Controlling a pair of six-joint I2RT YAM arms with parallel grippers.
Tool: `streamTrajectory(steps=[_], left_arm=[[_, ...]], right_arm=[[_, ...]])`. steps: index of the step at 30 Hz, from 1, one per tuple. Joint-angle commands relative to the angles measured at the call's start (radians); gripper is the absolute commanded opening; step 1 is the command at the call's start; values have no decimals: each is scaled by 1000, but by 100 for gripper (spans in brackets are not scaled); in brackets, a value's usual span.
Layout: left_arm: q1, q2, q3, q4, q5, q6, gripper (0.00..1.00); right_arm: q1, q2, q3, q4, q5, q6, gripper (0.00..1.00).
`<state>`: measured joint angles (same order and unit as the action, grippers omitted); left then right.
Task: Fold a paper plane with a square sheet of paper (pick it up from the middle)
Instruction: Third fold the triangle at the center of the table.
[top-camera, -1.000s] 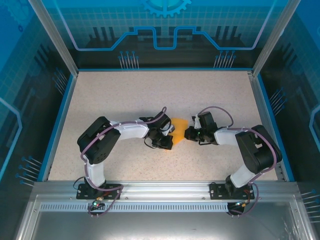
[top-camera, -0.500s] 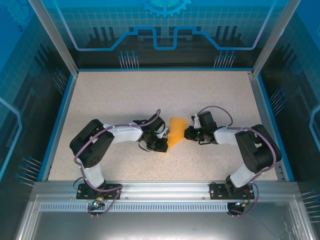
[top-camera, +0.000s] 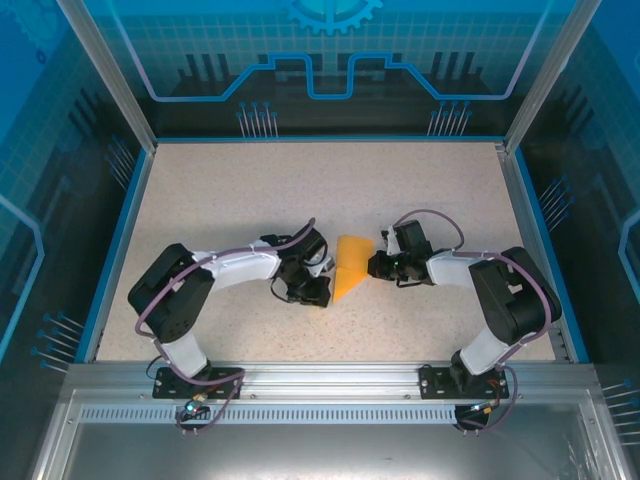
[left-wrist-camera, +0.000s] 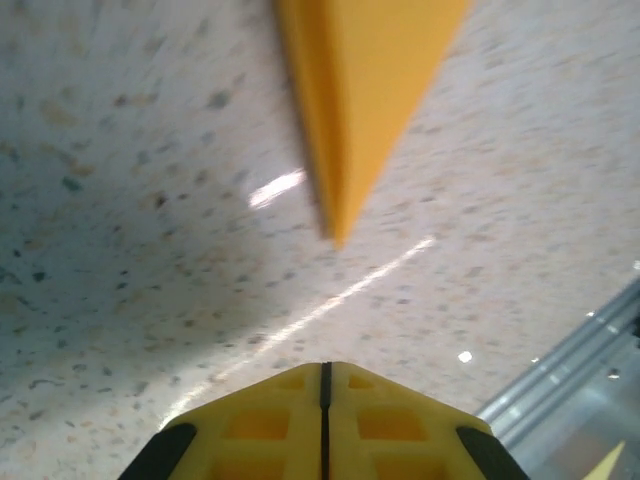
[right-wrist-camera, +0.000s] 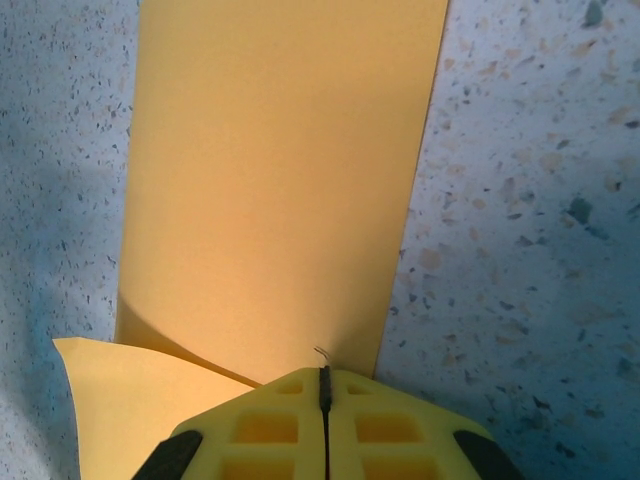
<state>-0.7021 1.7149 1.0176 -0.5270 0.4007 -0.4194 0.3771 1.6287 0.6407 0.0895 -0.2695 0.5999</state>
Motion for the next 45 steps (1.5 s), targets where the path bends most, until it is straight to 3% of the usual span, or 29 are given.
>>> streamTrajectory(steps=[1, 16, 32, 45], left_arm=[[4, -45, 94, -55, 38, -13, 9], [17, 213, 276, -14, -4, 85, 9], [70, 302, 313, 2, -45, 104, 8], [72, 325, 289, 18, -43, 110, 8]], right_arm=[[9, 35, -7, -125, 83, -29, 7], [13, -4, 54, -158, 13, -43, 10], [14, 2, 84, -153, -15, -40, 12], [-29, -152, 21, -164, -9, 64, 38]])
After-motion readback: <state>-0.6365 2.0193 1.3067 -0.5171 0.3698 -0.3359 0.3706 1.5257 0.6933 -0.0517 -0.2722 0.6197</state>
